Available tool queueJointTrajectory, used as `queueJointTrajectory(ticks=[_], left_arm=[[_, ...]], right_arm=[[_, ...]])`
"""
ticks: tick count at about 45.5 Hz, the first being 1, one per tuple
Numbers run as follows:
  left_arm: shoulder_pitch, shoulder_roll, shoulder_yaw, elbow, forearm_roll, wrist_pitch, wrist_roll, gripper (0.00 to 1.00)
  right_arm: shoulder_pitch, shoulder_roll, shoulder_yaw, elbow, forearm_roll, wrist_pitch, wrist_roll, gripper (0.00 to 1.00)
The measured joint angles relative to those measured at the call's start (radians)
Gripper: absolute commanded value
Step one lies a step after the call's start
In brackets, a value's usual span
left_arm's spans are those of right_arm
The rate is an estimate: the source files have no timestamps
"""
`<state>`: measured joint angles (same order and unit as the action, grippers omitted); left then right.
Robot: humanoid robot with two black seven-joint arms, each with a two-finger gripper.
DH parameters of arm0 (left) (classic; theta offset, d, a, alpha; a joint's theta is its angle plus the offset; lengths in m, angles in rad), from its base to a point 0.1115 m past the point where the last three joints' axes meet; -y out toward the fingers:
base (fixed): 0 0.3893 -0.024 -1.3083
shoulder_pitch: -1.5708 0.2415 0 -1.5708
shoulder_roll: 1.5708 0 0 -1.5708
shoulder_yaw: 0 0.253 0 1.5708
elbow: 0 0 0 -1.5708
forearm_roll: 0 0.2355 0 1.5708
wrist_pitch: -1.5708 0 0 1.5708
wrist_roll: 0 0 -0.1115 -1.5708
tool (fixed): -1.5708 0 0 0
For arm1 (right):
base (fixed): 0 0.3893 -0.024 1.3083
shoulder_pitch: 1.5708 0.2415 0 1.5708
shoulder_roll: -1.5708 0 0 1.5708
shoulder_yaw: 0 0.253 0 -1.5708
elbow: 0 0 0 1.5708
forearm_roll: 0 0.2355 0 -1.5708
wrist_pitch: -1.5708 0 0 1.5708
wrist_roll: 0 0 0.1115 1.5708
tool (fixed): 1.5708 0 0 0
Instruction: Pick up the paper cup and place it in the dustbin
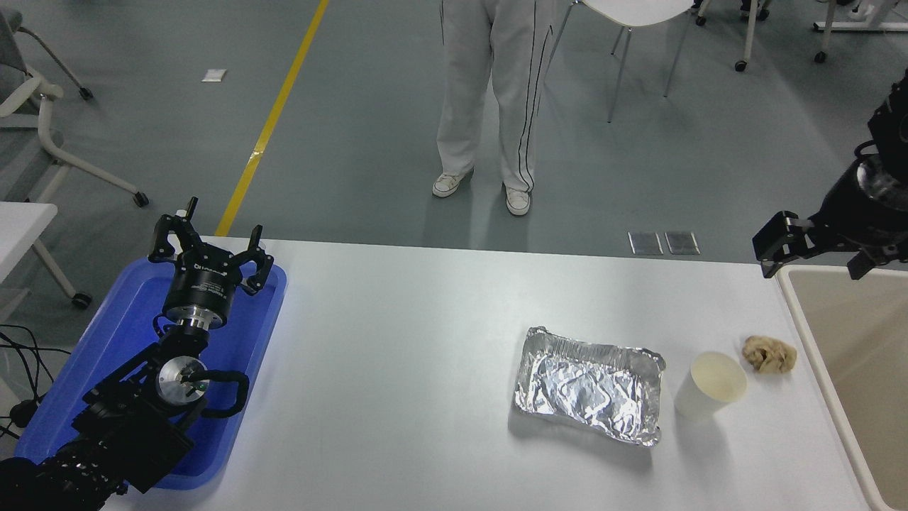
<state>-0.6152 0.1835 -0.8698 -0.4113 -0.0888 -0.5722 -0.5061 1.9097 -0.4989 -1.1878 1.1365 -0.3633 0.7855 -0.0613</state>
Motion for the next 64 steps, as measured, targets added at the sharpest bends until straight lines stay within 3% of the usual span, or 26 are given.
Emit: queueJointTrajectory(ticks=[19,50,64], left_arm=[[0.000,0.000,0.000,0.000,0.000,0.000,0.000,1.00],[0.000,0.000,0.000,0.000,0.000,0.000,0.000,1.00],[0.000,0.000,-0.001,0.000,0.000,0.000,0.000,1.00]], right_arm=[[-0.234,0.001,0.117,-0.004,-0.001,-0.023,0.001,1.00],[-0.395,0.002,0.155,-0.016,-0.002,-0.404,0.001,1.00],[-0.446,0.002,0.163,-0.041,-0.002,-0.471,0.000,1.00]])
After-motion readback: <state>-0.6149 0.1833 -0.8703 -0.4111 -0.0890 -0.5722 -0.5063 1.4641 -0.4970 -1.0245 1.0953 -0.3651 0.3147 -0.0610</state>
